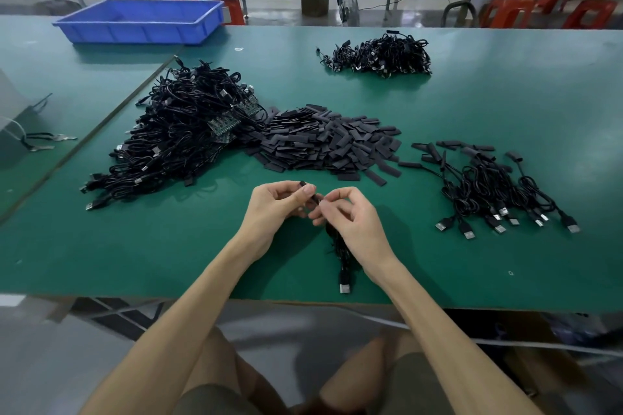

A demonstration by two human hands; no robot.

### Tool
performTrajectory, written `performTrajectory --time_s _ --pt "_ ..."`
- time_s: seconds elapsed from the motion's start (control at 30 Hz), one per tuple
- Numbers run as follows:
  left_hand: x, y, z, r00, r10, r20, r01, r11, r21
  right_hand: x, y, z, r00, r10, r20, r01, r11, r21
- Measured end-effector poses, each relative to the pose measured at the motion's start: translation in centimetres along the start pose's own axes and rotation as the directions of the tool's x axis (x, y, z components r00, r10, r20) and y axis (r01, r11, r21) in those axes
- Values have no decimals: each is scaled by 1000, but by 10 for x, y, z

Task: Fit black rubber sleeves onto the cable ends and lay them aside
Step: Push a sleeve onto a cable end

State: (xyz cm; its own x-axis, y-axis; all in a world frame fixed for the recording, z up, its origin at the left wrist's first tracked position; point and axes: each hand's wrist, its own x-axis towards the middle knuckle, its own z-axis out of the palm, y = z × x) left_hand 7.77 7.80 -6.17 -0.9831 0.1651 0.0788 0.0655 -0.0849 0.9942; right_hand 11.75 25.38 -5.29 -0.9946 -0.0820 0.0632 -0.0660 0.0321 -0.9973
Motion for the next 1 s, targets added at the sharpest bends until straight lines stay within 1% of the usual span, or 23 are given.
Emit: performTrajectory --time_s 0.1,0.27,0.33,0.43,0.53,0.63,0.77,0.87,1.0 --pt "1 0 -1 1000 -10 -8 10 1000 -8 -2 0 2 999 -29 -25 26 994 -102" --pt "4 0 0 999 -45 7 45 997 57 -3 2 4 993 -55 -106 37 986 -164" --pt "4 2 1 997 -67 26 65 995 79 -4 3 5 989 -69 -130 40 976 -214" --pt "4 5 0 994 -87 59 78 987 140 -5 5 8 984 -93 -152 46 956 -288" --pt "6 8 0 992 -107 68 90 971 222 -7 5 9 981 -112 -160 54 944 -327" --pt "7 12 1 990 -128 58 107 954 281 -8 4 11 979 -121 -163 58 936 -346" --pt "9 18 2 982 -187 30 164 921 354 -11 2 15 972 -148 -180 60 905 -421" --pt "8 19 3 975 -222 -20 215 912 349 -12 1 16 970 -161 -181 59 880 -470" --pt "6 19 7 972 -228 -53 233 913 335 -12 0 17 970 -162 -181 43 847 -530"
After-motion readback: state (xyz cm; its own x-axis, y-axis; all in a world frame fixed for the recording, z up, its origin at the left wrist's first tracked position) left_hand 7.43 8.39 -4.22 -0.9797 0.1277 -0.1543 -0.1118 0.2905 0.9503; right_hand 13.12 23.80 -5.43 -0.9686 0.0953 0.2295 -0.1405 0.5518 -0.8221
